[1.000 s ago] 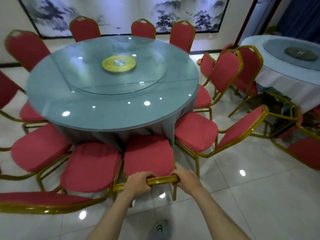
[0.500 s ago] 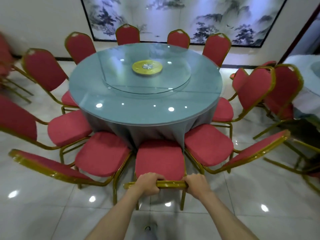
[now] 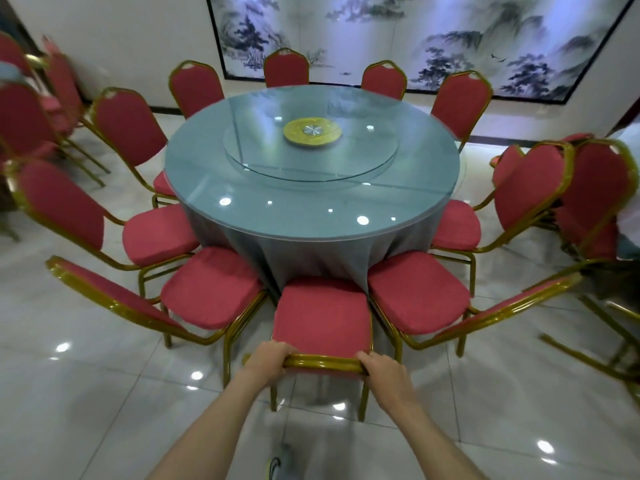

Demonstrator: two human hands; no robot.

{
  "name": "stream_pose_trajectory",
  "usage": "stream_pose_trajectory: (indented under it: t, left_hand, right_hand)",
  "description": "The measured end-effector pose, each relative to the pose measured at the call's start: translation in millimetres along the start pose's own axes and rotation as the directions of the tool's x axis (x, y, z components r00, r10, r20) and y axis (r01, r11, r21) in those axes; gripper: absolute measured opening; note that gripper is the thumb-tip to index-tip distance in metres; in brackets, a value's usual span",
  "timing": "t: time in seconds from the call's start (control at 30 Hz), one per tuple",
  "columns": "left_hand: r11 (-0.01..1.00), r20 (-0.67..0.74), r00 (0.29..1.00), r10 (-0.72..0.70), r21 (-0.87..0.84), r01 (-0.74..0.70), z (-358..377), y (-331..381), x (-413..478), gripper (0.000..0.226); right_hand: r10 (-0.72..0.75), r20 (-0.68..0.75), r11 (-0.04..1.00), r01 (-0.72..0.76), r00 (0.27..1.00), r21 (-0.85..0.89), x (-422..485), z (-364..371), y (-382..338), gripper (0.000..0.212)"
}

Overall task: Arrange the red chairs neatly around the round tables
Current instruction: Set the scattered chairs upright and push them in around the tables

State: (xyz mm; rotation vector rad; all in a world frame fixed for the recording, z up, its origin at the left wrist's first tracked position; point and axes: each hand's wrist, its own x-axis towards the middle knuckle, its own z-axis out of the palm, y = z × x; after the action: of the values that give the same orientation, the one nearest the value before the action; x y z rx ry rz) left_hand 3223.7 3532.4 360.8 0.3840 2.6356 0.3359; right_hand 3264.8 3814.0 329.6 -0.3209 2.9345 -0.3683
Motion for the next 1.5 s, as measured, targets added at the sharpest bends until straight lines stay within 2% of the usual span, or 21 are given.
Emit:
stream_pose_trajectory:
  t: [0.23, 0.4, 0.5, 0.57, 0.73, 0.83, 0.97, 1.07, 1.17, 1.3, 1.37, 1.5]
  left_hand:
    - [0.999, -0.024, 0.999, -0.045, -0.032, 0.044, 7.5, -4.0, -10.6, 0.029]
    - [0.993, 0.030, 0.997, -0.073, -0.091, 0.076, 6.3, -17.4, -4.0, 0.031]
    - [0.986, -0.029, 0.994, -0.105, -0.136, 0.100, 7.5, -20.5, 3.0, 0.038]
    - [0.981, -0.055, 0.993, -0.106, -0.170, 0.095, 5.4, -20.5, 7.6, 0.041]
    - [0.980, -0.083, 0.995, -0.063, -0.192, 0.046, 4.2, -17.7, 14.4, 0.051]
    - [0.977, -0.117, 0.992, -0.049, -0.210, 0.024, 10.3, -20.0, 11.8, 0.045]
    - [0.958, -0.121, 0.993, -0.002, -0.284, -0.033, 9.4, -23.4, 6.3, 0.044]
    - [0.916, -0.075, 0.994, 0.082, -0.386, -0.105, 0.4, -28.8, 1.2, 0.055]
    - [0.847, -0.108, 0.991, 0.083, -0.517, -0.127, -6.1, -35.2, -7.1, 0.057]
    - [0.799, -0.221, 0.975, 0.014, -0.584, -0.144, -8.0, -28.1, -15.1, 0.042]
    - [0.794, -0.269, 0.963, -0.031, -0.591, -0.140, -5.9, -21.1, -16.9, 0.035]
    - [0.775, -0.336, 0.940, -0.062, -0.610, -0.167, -1.9, -1.3, -13.5, 0.032]
  right_hand:
    - [-0.057, 0.045, 0.993, 0.061, 0.997, -0.101, 4.0, -5.8, -5.1, 0.025]
    - [-0.082, 0.025, 0.984, 0.085, 0.996, -0.154, 12.6, 1.3, -8.6, 0.030]
    - [-0.070, 0.060, 0.986, 0.078, 0.996, -0.145, 23.0, -1.6, -15.3, 0.028]
    - [-0.025, 0.065, 0.992, 0.033, 0.998, -0.125, 30.6, -0.5, -16.2, 0.030]
    - [0.123, 0.003, 0.990, -0.123, 0.992, -0.072, 36.0, 20.4, -10.9, 0.050]
    - [0.164, 0.022, 0.986, -0.163, 0.986, -0.034, 35.4, 24.1, -11.4, 0.042]
    - [0.176, 0.125, 0.983, -0.182, 0.976, 0.039, 37.0, 3.8, -18.2, 0.023]
    - [0.142, 0.198, 0.978, -0.168, 0.970, 0.121, 37.0, -10.3, -19.4, 0.026]
    - [0.119, 0.183, 0.953, -0.165, 0.976, 0.256, 27.5, -23.8, -20.6, 0.029]
    - [0.171, 0.112, 0.894, -0.202, 0.979, 0.401, 15.3, -39.6, -24.0, 0.027]
    - [0.217, 0.088, 0.843, -0.232, 0.972, 0.485, 9.4, -44.4, -24.6, 0.024]
    - [0.383, 0.039, 0.627, -0.290, 0.923, 0.723, -3.5, -55.9, -20.9, 0.019]
